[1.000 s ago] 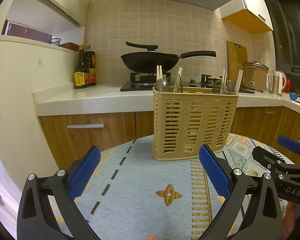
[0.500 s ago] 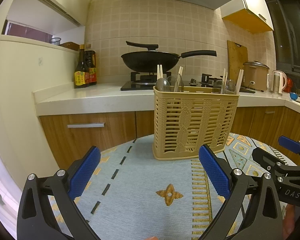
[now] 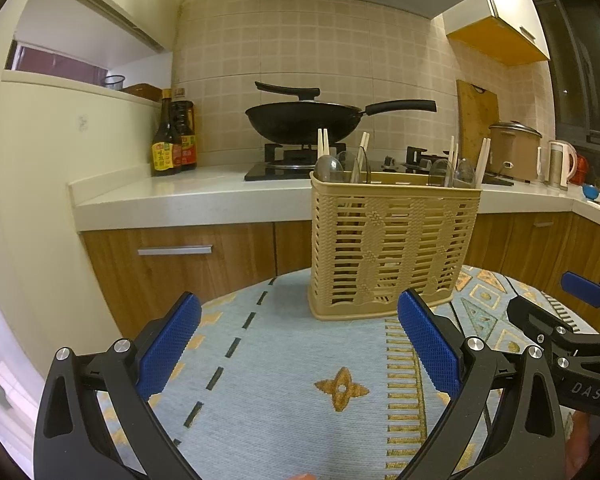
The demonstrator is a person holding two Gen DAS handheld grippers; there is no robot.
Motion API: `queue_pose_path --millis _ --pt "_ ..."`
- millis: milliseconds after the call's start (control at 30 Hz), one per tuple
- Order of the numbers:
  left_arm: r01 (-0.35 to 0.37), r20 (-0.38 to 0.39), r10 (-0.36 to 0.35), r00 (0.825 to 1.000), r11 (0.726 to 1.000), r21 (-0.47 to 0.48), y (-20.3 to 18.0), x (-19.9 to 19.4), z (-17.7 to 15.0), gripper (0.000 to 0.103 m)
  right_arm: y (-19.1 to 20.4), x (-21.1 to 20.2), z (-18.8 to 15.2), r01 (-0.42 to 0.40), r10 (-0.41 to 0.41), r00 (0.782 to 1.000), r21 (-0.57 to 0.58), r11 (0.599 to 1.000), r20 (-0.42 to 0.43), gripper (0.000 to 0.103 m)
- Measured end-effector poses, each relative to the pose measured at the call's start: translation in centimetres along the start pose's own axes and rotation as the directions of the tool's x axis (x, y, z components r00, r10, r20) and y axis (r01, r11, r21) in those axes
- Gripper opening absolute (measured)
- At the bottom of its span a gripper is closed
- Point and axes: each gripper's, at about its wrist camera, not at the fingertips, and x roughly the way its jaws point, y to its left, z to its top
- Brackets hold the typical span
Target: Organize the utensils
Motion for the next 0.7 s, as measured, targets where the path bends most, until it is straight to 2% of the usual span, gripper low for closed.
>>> queue_pose_path --millis 533,700 --pt "-0.024 0.021 0.023 1.000 0.999 0.039 -1.0 -0.3 0.1 0.095 0.0 0.0 -0.1 0.001 -0.001 1.000 -0.009 1.000 0.001 0.093" --pt "-0.031 0.040 0.031 0.999 1.000 0.002 -0.3 -0.7 0.1 0.096 0.0 0.0 -0.1 0.000 0.000 1.000 -0.009 1.000 0.000 0.093"
